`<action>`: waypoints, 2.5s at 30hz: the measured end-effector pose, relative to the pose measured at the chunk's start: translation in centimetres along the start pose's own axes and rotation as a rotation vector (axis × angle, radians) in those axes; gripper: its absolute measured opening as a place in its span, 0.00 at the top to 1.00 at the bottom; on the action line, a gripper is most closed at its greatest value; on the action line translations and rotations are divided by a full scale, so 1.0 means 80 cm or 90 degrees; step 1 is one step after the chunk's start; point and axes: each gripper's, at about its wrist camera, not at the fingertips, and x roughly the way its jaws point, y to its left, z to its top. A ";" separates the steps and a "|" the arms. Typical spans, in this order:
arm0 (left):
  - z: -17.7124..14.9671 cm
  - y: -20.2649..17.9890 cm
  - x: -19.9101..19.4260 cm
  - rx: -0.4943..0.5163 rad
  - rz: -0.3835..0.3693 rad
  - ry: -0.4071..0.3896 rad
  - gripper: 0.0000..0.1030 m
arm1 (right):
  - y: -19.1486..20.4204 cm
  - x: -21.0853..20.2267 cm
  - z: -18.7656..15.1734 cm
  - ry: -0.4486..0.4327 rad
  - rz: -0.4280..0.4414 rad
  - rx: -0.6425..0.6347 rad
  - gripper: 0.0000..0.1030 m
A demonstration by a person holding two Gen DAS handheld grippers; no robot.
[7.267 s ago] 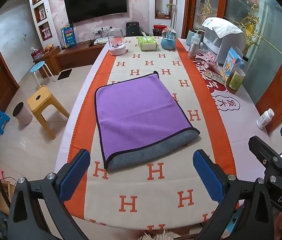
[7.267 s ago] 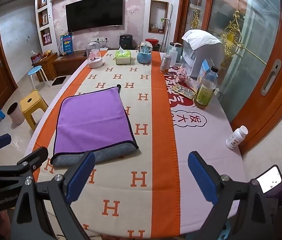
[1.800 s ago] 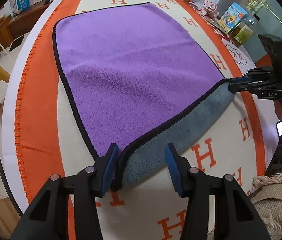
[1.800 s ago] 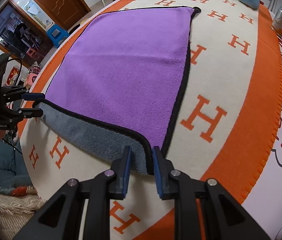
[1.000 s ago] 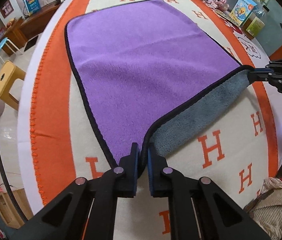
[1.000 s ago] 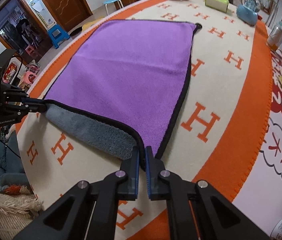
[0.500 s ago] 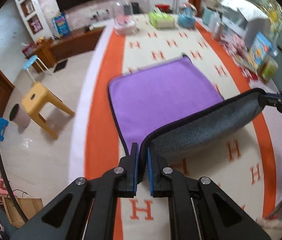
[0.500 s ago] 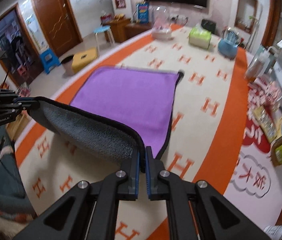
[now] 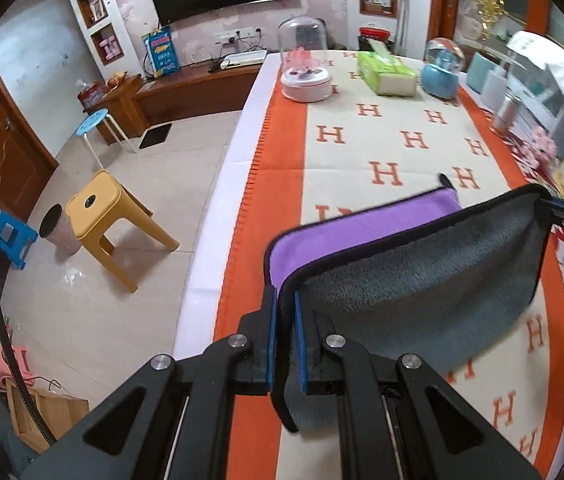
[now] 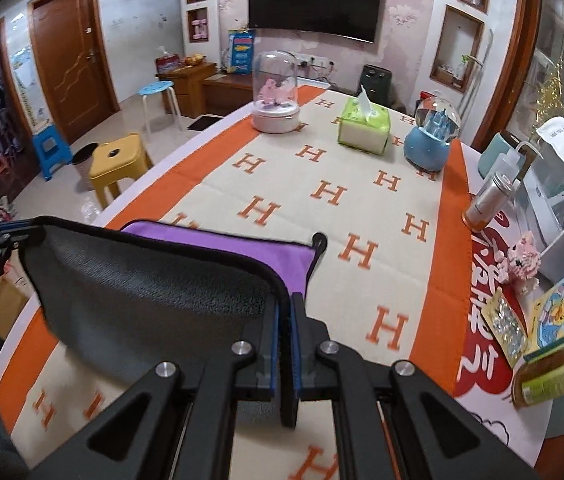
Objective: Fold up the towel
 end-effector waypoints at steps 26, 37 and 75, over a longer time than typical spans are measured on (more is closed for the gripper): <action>0.039 -0.001 0.163 -0.012 0.013 0.070 0.93 | -0.003 0.158 0.030 0.084 -0.048 0.039 0.95; 0.034 -0.004 0.169 -0.004 0.036 0.063 0.85 | 0.002 0.165 0.026 0.088 -0.056 0.021 0.90; -0.008 -0.067 0.016 -0.032 0.002 -0.022 0.01 | -0.005 0.007 -0.031 0.022 -0.060 0.102 0.54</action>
